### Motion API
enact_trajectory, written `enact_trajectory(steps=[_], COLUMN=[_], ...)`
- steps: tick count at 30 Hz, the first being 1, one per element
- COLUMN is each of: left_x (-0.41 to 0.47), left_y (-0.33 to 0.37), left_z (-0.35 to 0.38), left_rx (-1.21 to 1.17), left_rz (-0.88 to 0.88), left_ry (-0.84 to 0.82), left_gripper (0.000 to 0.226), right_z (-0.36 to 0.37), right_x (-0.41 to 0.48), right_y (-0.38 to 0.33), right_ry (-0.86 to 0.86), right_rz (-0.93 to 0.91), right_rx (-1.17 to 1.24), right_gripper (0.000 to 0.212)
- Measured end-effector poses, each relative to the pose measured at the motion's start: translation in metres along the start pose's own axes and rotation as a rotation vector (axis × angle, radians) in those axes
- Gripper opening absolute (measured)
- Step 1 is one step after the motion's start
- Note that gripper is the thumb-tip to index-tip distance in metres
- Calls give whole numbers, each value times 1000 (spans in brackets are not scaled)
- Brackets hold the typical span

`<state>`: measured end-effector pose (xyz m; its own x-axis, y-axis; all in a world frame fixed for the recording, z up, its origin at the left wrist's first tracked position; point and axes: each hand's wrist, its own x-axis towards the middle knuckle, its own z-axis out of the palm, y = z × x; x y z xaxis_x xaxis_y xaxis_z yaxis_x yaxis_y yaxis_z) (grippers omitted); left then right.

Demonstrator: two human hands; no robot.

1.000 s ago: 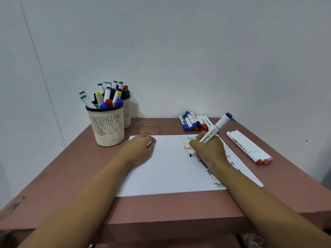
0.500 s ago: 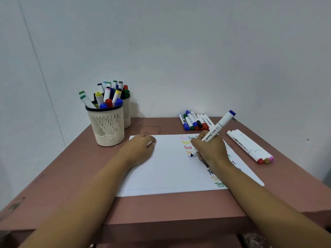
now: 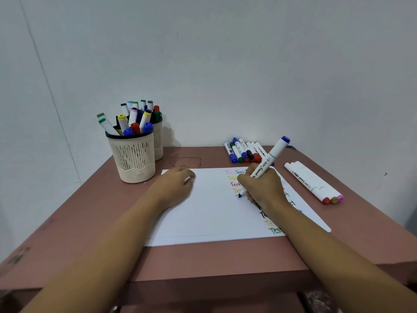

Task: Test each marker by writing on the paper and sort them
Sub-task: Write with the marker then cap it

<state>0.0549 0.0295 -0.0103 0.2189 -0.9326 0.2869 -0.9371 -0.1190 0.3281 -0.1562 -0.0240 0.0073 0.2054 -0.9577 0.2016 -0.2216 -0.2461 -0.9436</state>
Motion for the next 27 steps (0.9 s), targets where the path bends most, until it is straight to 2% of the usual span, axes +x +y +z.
enact_trajectory(steps=[8, 19, 23, 27], left_x=[1, -1, -1, -1], left_y=[0, 2, 2, 2], left_z=[1, -1, -1, -1], left_rx=[3, 0, 1, -4], left_rz=[-6, 6, 9, 9], left_ry=[4, 6, 10, 9], left_gripper=[29, 30, 29, 29], right_z=[-1, -1, -1, -1], right_x=[4, 2, 3, 4], right_y=[2, 0, 1, 3], right_ry=[88, 62, 43, 119], right_rz=[-6, 4, -1, 24], right_rx=[8, -63, -40, 45], right_gripper=[27, 22, 27, 26])
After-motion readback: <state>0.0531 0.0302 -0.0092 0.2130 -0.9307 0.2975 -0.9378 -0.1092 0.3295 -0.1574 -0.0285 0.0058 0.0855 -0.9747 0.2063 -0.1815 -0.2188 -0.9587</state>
